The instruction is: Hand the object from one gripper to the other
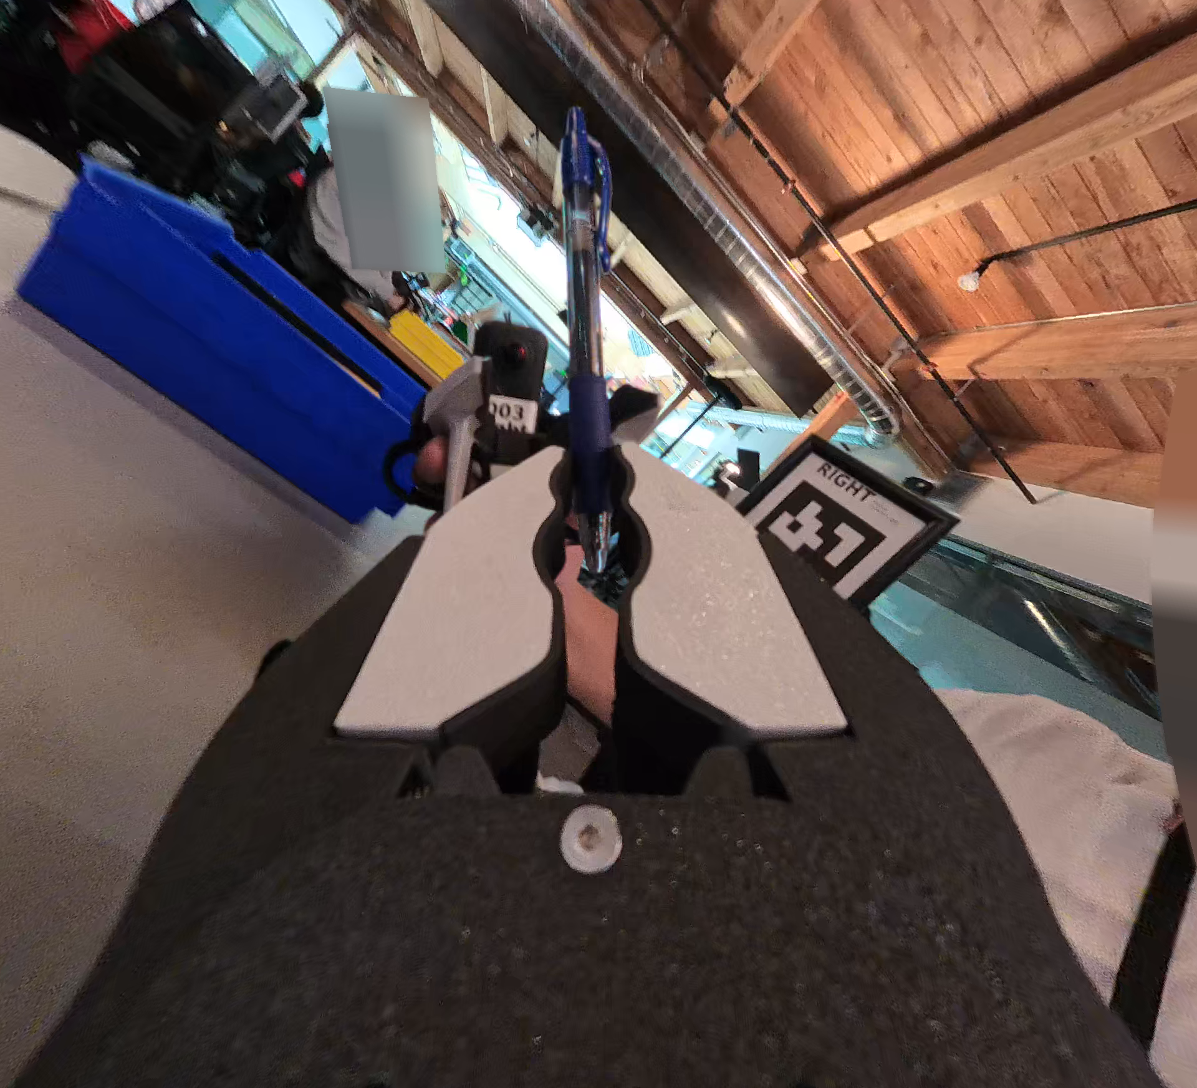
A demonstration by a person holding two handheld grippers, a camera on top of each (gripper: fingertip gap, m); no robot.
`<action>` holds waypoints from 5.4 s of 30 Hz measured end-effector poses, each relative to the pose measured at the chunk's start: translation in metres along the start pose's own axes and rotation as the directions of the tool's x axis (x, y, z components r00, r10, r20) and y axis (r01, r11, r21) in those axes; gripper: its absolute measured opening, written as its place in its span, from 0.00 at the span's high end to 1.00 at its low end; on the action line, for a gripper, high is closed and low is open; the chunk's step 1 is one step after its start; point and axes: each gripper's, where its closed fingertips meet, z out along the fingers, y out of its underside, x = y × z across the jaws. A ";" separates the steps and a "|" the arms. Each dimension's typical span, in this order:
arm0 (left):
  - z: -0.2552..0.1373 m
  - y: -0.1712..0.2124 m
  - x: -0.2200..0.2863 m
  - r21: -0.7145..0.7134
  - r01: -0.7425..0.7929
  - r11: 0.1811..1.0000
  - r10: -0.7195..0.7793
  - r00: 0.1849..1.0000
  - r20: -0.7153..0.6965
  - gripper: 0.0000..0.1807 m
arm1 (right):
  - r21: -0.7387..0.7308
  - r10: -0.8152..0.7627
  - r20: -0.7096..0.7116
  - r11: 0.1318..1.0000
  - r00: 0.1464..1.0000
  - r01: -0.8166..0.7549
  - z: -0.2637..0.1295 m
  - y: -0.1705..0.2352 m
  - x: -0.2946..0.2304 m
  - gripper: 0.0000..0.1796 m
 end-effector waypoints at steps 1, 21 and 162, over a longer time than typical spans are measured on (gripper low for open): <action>0.004 0.007 -0.003 -0.016 0.019 1.000 -0.019 1.000 -0.012 0.95 | -0.015 0.005 0.009 1.000 1.000 -0.005 -0.002 0.005 -0.001 0.69; 0.020 0.051 -0.034 -0.238 -0.148 0.960 0.187 0.971 0.150 0.94 | -0.074 -0.089 -0.120 0.994 0.989 0.080 -0.038 0.011 0.016 0.95; -0.180 0.046 -0.113 -0.773 0.086 0.628 0.761 0.139 0.634 0.78 | -0.429 -0.176 -0.469 0.902 0.865 -0.049 -0.090 0.062 0.099 0.82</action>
